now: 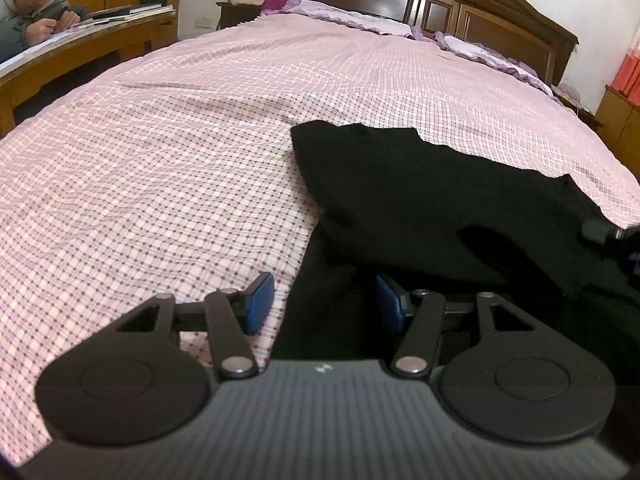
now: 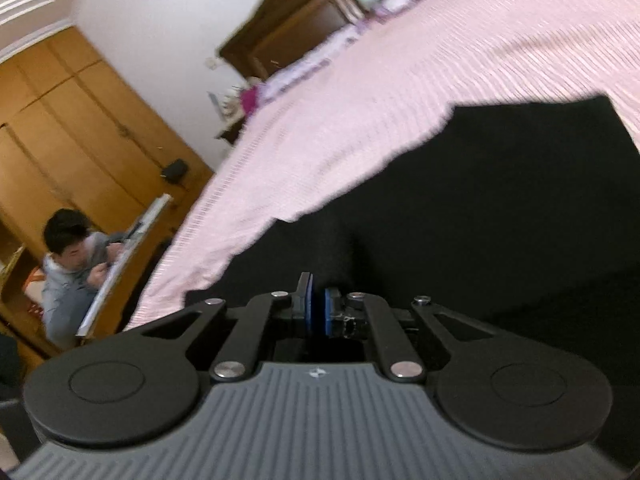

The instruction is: Fold small clothes

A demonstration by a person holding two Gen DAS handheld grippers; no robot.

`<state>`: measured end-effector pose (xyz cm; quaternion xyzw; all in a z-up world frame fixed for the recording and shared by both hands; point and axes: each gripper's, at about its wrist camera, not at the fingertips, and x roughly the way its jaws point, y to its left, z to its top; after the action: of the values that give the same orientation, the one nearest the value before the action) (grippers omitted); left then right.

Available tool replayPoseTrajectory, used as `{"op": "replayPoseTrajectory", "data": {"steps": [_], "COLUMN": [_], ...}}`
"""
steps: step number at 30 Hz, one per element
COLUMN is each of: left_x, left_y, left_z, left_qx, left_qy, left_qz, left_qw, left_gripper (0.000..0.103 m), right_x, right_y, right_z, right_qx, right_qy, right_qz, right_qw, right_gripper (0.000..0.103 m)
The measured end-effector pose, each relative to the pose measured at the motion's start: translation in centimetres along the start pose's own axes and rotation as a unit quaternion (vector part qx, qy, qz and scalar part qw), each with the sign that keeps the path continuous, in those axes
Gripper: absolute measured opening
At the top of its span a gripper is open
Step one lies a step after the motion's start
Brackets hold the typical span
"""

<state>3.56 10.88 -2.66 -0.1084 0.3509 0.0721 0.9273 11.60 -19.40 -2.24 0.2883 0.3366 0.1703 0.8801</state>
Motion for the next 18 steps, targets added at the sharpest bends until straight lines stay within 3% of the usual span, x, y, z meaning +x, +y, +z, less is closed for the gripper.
{"op": "replayPoseTrajectory", "data": {"steps": [5,8,10,18], "left_x": [0.1,0.2,0.2,-0.7], "left_y": [-0.3,-0.2,-0.2,-0.5], "left_z": [-0.1,-0.1,-0.1,0.0], "left_qx": [0.008,0.010,0.010,0.012], "left_qy": [0.000,0.003,0.003,0.005], "left_qz": [0.003,0.003,0.004,0.000], "left_qw": [1.0000,0.9999,0.9999,0.9999], "left_gripper": [0.057,0.057,0.057,0.057], "right_x": [0.4,-0.6,-1.4,-5.1], "right_y": [-1.7,-1.3,-0.6,3.5], "right_z": [-1.6,-2.0,-2.3,-3.1], "right_qx": [0.006,-0.025,-0.050,-0.156], "right_qy": [0.033,0.035,0.033,-0.003], "right_qz": [-0.026,-0.027,-0.035,-0.033], "right_qw": [0.999,0.999,0.998,0.987], "right_gripper": [0.020,0.042,0.065,0.072]}}
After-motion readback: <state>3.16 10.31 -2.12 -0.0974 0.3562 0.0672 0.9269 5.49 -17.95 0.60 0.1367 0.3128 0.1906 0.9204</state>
